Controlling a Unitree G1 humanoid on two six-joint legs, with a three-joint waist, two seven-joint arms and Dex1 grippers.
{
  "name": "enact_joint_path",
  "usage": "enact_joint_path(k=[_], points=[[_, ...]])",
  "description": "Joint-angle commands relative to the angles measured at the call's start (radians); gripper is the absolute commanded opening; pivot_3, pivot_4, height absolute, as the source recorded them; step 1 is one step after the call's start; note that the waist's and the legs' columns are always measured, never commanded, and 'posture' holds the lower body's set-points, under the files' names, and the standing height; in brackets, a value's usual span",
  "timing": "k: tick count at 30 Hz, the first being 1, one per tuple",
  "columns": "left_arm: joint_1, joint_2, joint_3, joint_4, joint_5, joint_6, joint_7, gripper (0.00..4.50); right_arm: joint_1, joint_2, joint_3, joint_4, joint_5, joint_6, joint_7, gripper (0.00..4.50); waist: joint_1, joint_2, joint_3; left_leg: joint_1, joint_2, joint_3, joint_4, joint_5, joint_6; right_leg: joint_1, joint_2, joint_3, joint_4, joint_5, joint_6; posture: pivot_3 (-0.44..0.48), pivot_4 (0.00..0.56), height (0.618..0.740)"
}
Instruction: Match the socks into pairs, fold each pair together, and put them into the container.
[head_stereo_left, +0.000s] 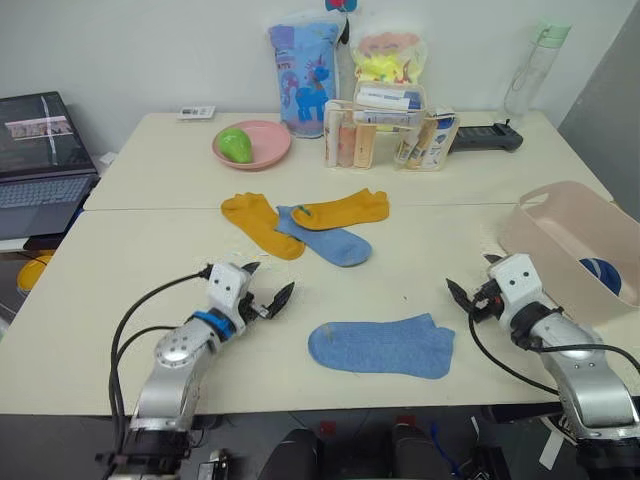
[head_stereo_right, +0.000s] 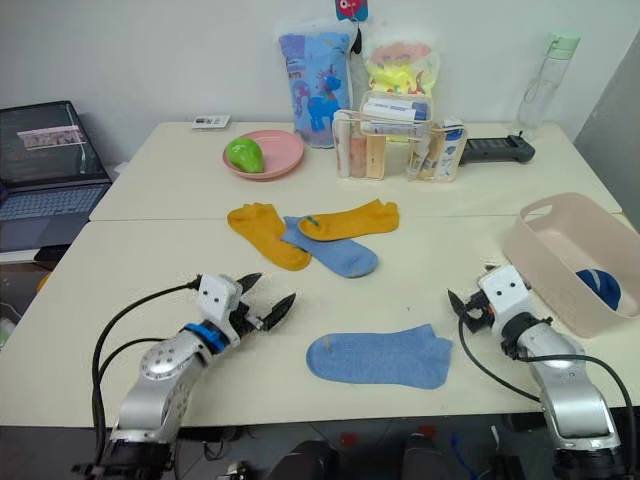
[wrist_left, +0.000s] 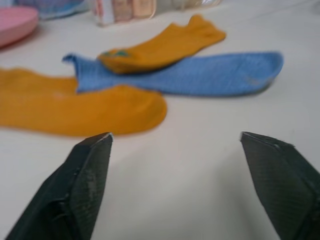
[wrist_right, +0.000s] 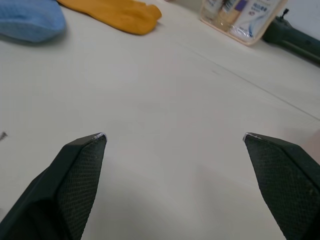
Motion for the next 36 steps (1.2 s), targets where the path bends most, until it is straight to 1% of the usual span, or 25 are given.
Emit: enact_joint_path(k=[1,5,15,20,22,24,28,29,31,32,34,36], points=[[0.033,-0.007,0.03,-0.067,-0.004,-0.022,0.032,4.48,0.019,-0.004,0.007,0.006,-0.04,-0.074,-0.014,4.5,0.002,0.0,0.0,0.0,0.0,0.0,0.0,0.0,0.0,0.0,0.0,0.0,0.0,0.0,0.0,0.0,0.15,0.74],[0.056,0.001,0.037,-0.064,0.001,-0.039,0.033,4.48,0.023,0.008,-0.001,0.02,-0.04,-0.096,-0.016,4.5,0.002,0.0,0.0,0.0,0.0,0.0,0.0,0.0,0.0,0.001,0.0,0.0,0.0,0.0,0.0,0.0,0.15,0.74],[0.035,0.017,0.033,-0.049,0.008,-0.043,0.036,4.48,0.01,0.036,0.022,0.006,-0.064,-0.09,-0.033,4.5,0.0,0.001,-0.001,0.0,0.0,0.0,0.0,0.0,0.0,0.001,0.0,0.0,0.0,0.0,0.0,0.0,0.15,0.74],[0.008,0.038,-0.014,-0.075,0.013,-0.037,-0.021,4.48,0.002,0.029,0.017,-0.019,-0.067,-0.066,-0.033,4.5,0.001,0.001,-0.001,0.0,0.0,0.0,0.0,0.0,0.0,0.001,0.0,0.0,0.0,0.0,0.0,0.0,0.15,0.74],[-0.038,0.046,-0.052,-0.108,-0.002,-0.009,-0.068,4.48,-0.017,0.023,0.017,-0.047,-0.04,-0.035,-0.005,4.5,0.001,0.001,-0.001,0.0,0.0,0.0,0.0,0.0,0.0,0.001,0.0,0.0,0.0,0.0,0.0,0.0,0.15,0.74],[-0.1,0.064,-0.115,-0.13,0.012,0.003,-0.132,4.48,-0.042,0.002,0.022,-0.085,0.021,-0.006,0.068,4.5,0.001,0.001,0.0,0.0,0.0,0.0,0.0,0.0,0.0,0.001,0.0,-0.001,0.0,0.0,0.0,0.0,0.15,0.74],[-0.19,0.075,-0.192,-0.114,0.048,0.029,-0.177,4.48,-0.072,-0.037,0.024,-0.131,0.1,0.043,0.164,4.5,-0.004,0.001,-0.001,0.0,0.0,0.0,0.0,0.0,0.0,0.001,0.0,-0.001,-0.001,0.0,0.0,0.0,0.15,0.74],[-0.233,0.067,-0.223,-0.084,0.081,0.025,-0.175,4.48,-0.082,-0.052,0.029,-0.151,0.124,0.065,0.194,4.5,-0.005,0.001,-0.001,0.0,0.0,0.0,0.0,0.0,0.0,0.001,0.001,-0.001,-0.001,0.0,0.0,0.0,0.15,0.74],[-0.321,0.021,-0.264,-0.011,0.114,0.029,-0.156,4.48,-0.102,-0.076,0.047,-0.177,0.138,0.093,0.225,4.5,-0.003,0.001,-0.001,0.0,0.0,0.0,0.0,0.0,0.0,0.001,0.001,-0.001,-0.001,0.0,0.0,0.0,0.15,0.74],[-0.354,-0.006,-0.275,0.024,0.124,0.046,-0.136,4.48,-0.109,-0.08,0.055,-0.181,0.135,0.101,0.225,4.5,-0.001,0.001,-0.001,0.0,0.0,-0.001,0.0,0.0,0.0,0.001,0.001,-0.001,0.0,0.0,0.0,0.0,0.15,0.74],[-0.406,-0.054,-0.299,0.086,0.126,0.092,-0.136,4.48,-0.117,-0.073,0.069,-0.182,0.117,0.108,0.205,4.5,-0.001,0.001,-0.001,0.0,-0.001,-0.001,0.001,0.0,0.0,0.001,0.001,-0.002,0.0,0.0,0.0,0.0,0.15,0.74],[-0.432,-0.078,-0.312,0.13,0.138,0.109,-0.138,4.48,-0.115,-0.064,0.077,-0.184,0.106,0.111,0.187,4.5,-0.004,0.001,-0.001,0.0,-0.001,0.0,0.001,0.0,0.0,0.001,0.001,-0.001,0.0,0.0,0.0,0.0,0.15,0.74]])
